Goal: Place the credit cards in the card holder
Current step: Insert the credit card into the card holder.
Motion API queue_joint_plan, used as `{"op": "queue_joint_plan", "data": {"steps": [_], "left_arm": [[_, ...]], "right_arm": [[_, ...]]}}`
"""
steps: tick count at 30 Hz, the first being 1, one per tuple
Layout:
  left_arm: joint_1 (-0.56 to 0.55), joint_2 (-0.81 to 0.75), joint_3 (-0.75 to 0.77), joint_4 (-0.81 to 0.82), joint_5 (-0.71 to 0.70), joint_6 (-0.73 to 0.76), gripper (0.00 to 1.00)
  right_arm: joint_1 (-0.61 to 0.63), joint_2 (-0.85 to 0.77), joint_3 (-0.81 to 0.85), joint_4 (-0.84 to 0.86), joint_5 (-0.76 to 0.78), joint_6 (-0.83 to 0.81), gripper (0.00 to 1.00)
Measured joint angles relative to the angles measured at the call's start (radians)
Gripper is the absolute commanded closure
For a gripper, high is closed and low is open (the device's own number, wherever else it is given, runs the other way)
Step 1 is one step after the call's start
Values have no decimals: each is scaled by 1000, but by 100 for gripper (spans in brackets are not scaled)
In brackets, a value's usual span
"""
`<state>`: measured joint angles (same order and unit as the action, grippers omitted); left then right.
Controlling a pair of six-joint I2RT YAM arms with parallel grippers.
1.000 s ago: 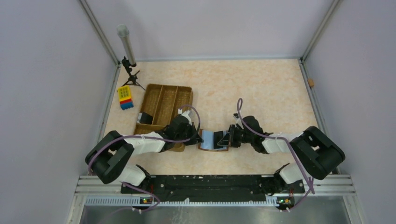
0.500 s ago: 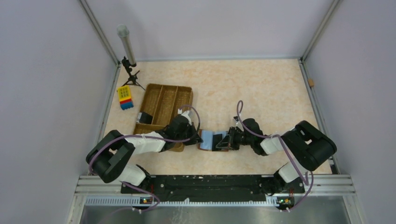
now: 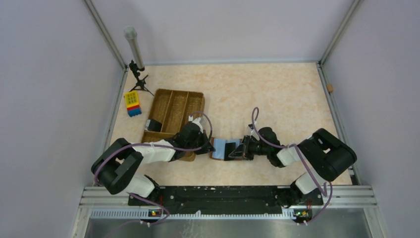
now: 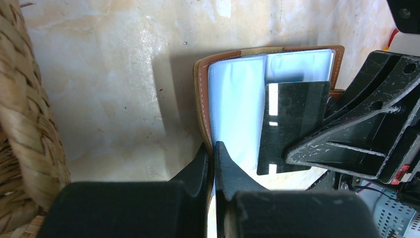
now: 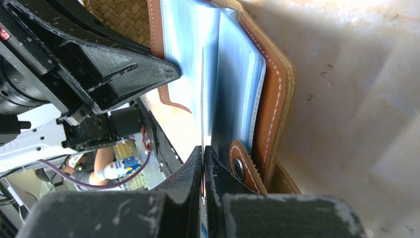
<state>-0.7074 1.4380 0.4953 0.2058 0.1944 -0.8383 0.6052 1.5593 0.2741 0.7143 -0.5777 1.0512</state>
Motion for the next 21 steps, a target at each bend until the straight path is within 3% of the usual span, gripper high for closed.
{"op": "queue_joint_plan", "data": {"steps": [21], "left_arm": [[8, 0, 0, -4, 11, 12, 100]], "right_arm": [[0, 60, 2, 53, -31, -1, 100]]}}
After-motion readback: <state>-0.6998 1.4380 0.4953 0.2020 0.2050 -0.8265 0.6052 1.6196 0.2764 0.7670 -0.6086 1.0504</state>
